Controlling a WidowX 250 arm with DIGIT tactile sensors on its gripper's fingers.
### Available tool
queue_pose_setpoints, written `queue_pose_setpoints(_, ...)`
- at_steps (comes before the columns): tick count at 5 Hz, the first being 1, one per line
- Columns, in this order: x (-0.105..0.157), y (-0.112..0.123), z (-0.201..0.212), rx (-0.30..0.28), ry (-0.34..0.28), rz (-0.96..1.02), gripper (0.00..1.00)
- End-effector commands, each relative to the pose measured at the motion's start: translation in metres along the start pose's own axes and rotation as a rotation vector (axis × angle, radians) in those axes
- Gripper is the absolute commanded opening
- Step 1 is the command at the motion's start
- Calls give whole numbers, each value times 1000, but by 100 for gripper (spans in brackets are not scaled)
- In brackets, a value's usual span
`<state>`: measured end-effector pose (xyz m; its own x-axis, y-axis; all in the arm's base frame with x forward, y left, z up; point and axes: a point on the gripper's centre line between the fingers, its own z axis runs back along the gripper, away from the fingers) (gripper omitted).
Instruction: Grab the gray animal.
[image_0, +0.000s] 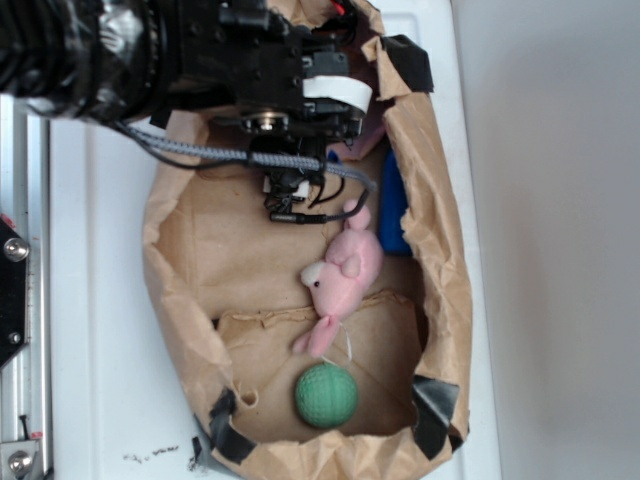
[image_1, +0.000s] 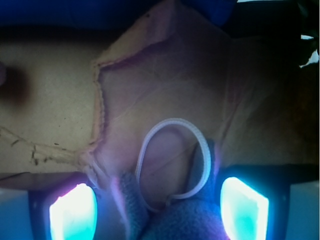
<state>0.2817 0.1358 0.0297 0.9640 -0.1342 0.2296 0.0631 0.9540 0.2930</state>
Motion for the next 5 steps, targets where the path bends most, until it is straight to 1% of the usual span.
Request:
queue_pose_setpoints(1, -9, -2, 17, 9, -10, 44, 0)
queue_pose_setpoints(4, -7, -1, 17, -6, -9, 46, 0)
queue_pose_setpoints(5, -9, -4, 17, 0, -9, 42, 0)
